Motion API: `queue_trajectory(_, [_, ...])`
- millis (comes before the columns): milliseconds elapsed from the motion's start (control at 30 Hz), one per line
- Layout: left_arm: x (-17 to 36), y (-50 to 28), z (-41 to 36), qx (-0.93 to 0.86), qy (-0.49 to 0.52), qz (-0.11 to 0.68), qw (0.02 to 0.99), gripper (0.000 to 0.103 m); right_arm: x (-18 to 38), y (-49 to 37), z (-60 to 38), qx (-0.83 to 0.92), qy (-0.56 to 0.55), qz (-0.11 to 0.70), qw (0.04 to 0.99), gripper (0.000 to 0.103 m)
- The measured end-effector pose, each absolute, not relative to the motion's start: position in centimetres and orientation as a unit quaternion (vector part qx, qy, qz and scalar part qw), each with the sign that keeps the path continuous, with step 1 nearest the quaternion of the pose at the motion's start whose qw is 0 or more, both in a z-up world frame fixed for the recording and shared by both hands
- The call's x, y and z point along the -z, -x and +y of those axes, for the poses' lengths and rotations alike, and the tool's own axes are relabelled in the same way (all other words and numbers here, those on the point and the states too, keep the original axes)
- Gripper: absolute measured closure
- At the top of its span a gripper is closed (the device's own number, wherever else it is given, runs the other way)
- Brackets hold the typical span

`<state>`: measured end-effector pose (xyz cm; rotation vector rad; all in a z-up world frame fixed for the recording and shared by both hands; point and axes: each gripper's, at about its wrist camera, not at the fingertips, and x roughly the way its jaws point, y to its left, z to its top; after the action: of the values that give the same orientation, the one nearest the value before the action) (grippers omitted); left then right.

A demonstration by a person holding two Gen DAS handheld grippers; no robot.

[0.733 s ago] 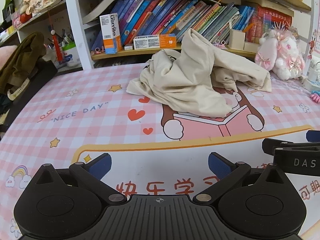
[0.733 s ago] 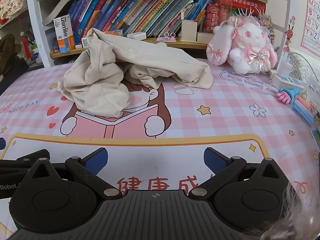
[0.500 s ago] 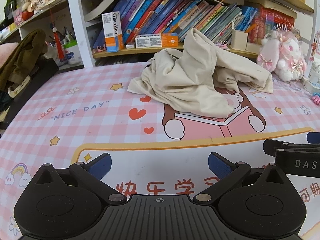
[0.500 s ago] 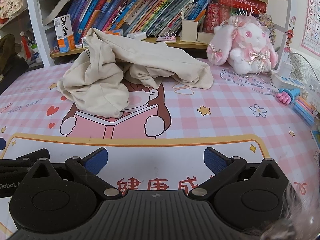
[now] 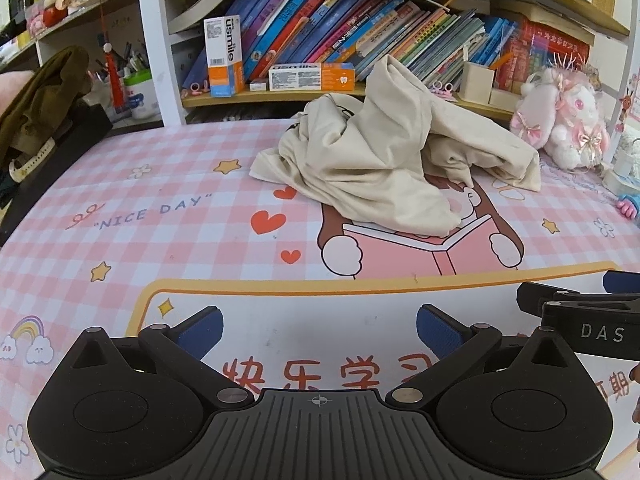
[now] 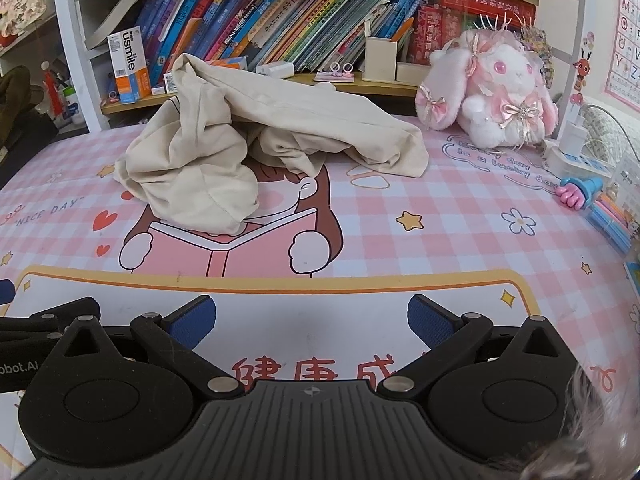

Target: Fold clothes

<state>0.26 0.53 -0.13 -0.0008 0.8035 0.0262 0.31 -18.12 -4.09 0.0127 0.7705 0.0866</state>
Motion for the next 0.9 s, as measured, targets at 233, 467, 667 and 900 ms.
queue_trajectory(233, [0.10,-0.18,0.53,-0.014,-0.001,0.392,0.920,0.000,4.11,-0.27,-18.05,-0.044,-0.006,0.376,0.926,0.000])
queue_trajectory(467, [0.07,-0.16,0.45,-0.018,-0.003,0.392,0.920,0.000,4.07,-0.30,-18.11,-0.046,-0.007,0.375,0.926,0.000])
queue_trajectory(667, [0.06,-0.22,0.27,-0.019,-0.003,0.391,0.920,0.000,4.02,-0.37,-18.34,-0.045,-0.008,0.373,0.927,0.000])
queue_trajectory(900, [-0.30,-0.14,-0.02,-0.023,-0.005,0.377,0.926,0.000,4.04,-0.47,-18.63,-0.044,-0.011,0.372,0.927,0.000])
